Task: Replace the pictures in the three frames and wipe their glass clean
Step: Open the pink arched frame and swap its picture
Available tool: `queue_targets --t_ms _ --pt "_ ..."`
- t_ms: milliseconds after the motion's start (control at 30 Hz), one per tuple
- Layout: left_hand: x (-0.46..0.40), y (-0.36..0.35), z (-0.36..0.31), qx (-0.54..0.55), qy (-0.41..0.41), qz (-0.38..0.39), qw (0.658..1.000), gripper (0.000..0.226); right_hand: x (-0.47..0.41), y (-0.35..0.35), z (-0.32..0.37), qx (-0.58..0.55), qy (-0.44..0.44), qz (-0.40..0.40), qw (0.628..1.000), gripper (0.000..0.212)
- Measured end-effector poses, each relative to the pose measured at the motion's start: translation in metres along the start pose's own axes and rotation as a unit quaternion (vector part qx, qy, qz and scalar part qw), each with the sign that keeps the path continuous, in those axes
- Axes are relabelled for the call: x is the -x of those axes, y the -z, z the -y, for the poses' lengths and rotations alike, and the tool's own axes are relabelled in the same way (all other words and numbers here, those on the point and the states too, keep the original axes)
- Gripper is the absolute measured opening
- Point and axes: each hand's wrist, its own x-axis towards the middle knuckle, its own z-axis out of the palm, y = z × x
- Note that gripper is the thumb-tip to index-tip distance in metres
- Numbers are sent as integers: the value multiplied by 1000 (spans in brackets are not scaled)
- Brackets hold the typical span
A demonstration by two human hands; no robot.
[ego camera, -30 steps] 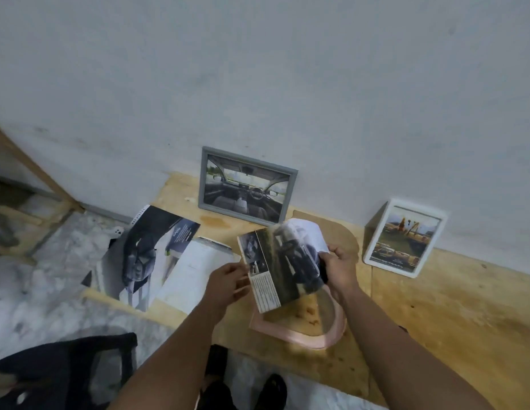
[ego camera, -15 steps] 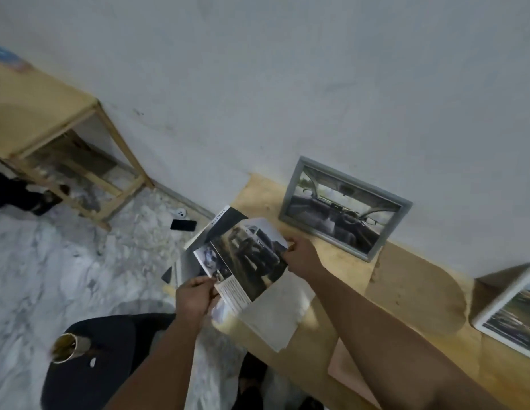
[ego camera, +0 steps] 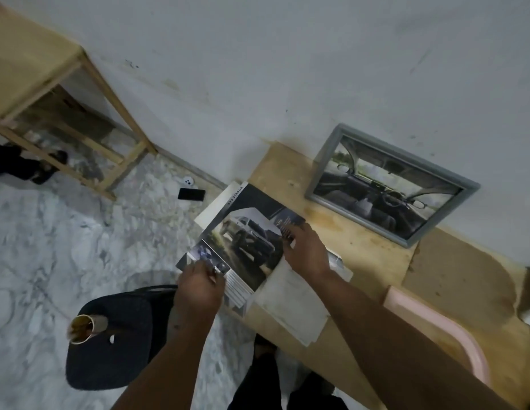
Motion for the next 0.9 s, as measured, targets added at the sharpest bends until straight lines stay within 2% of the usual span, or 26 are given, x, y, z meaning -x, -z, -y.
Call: queue_targets --t_ms 67,100,167,233,300,533,700,900 --pt "1 -10 -1 -90 -126 -1 988 30 19 7 -16 46 -1 -14 999 52" --pt "1 -17 0 -129 -176 13 976 37 30 9 -25 87 -5 6 996 64" --pt "-1 -21 -4 -177 -221 64 957 58 47 9 -41 158 -25 77 984 91" --pt "-1 -22 -10 -204 -224 88 949 68 60 6 -54 199 -36 112 973 101" --pt "-2 -21 -15 -216 -220 87 947 69 66 7 -65 213 -40 103 971 101" --pt "-1 -18 -22 -210 -216 84 950 64 69 16 -72 187 -53 104 975 105" --pt "-1 -19 -24 -200 -214 80 953 64 65 22 -69 178 -81 102 975 120" --pt "-1 -17 -30 -214 -206 97 950 65 62 25 -69 184 -87 76 976 126"
